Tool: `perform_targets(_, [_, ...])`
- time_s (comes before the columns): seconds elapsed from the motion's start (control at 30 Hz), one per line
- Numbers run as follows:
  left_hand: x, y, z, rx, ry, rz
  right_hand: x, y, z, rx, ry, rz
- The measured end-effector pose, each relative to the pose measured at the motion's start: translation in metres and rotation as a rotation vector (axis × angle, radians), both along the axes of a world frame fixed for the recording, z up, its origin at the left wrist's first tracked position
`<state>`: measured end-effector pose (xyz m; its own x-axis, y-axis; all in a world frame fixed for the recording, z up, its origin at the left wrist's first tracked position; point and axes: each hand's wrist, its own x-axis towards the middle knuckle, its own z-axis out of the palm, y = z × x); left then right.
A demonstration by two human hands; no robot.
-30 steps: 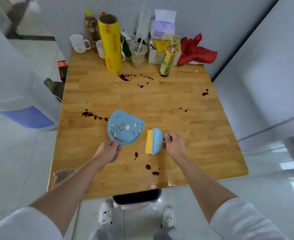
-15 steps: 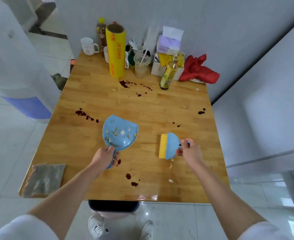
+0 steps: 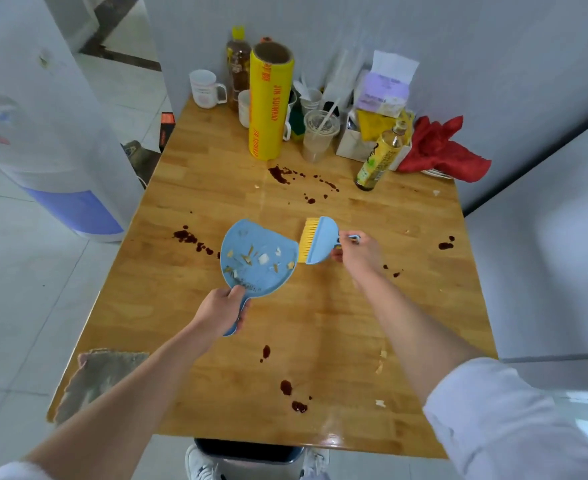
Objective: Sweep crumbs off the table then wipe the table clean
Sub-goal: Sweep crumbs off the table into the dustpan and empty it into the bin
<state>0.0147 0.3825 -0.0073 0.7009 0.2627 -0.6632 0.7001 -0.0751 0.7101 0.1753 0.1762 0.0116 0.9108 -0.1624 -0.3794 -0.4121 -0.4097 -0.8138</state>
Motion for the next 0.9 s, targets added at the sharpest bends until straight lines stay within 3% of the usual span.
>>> perform_targets(0.13, [0.004,0.012,-0.014,0.029,0.011,0.053,0.024,0.018,-0.021,-0.052,0.050,-0.035])
perform_targets(0.3, [0.011,0.014,-0.016,0.004,0.053,0.073,-0.015,-0.051,-0.031,-0.339,0.070,0.042])
perform_targets(0.43, [0.026,0.026,-0.013,-0.007,0.032,0.111,-0.031,-0.066,-0.009,-0.389,0.005,0.067])
perform_targets(0.6, [0.035,0.066,-0.012,-0.101,-0.030,0.300,0.017,0.036,0.005,-0.266,-0.201,0.325])
perform_targets(0.77, [0.029,0.104,-0.020,-0.110,-0.062,0.344,0.073,0.139,-0.006,-0.083,-0.243,0.265])
perform_targets(0.9, [0.026,0.117,-0.024,-0.117,-0.078,0.329,0.094,0.173,-0.030,-0.170,-0.250,0.276])
